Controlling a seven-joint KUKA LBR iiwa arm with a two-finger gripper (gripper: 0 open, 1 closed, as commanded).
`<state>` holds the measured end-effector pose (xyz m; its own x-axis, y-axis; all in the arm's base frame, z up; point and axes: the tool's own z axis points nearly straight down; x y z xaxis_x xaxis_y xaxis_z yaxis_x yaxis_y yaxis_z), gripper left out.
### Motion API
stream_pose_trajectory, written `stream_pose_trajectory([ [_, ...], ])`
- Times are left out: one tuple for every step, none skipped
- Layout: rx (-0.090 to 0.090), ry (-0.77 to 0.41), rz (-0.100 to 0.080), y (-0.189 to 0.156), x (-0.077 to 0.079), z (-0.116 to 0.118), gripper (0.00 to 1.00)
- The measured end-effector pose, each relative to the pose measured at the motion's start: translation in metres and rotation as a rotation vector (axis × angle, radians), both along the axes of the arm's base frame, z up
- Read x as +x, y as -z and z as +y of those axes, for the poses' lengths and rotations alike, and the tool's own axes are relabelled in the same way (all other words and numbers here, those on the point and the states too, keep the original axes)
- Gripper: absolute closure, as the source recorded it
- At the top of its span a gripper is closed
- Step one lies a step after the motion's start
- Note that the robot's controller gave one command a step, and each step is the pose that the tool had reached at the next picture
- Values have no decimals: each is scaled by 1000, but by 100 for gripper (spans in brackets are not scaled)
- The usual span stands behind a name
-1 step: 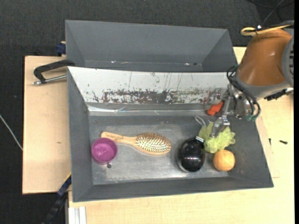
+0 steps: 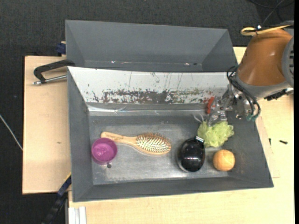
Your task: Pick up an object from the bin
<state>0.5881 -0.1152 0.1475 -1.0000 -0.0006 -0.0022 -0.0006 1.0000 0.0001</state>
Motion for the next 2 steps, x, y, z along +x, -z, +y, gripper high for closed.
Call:
stream_pose_trajectory([
  [0,0,0,0,0,0,100],
  [0,4,2,-54,-5,1,100],
])
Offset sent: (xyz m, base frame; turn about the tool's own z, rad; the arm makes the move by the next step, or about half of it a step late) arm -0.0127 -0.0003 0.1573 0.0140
